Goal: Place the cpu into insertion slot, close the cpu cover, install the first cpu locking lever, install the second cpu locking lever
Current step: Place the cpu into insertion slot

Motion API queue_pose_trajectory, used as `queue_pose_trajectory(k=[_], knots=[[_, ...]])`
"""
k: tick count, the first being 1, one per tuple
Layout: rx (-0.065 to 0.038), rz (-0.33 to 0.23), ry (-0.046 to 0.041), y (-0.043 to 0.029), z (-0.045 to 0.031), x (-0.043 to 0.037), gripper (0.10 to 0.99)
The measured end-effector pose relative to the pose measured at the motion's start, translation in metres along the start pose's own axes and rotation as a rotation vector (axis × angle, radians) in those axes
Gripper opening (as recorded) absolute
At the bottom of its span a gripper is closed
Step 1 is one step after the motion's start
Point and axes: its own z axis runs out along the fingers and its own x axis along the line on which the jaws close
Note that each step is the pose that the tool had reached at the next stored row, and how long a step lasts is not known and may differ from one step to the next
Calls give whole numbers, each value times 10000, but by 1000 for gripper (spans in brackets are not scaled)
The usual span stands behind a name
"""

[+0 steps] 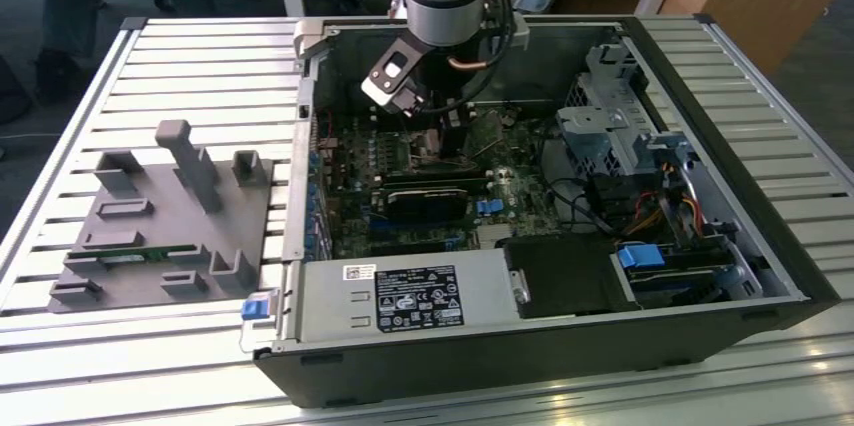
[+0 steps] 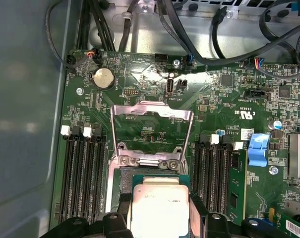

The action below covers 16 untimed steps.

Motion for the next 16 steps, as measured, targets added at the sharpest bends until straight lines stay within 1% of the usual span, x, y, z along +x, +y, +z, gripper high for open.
queue_pose_trajectory(k=[9,16], knots=[[0,1,-1,-19,28,5,541],[10,53,-4,-24,78,49,541]])
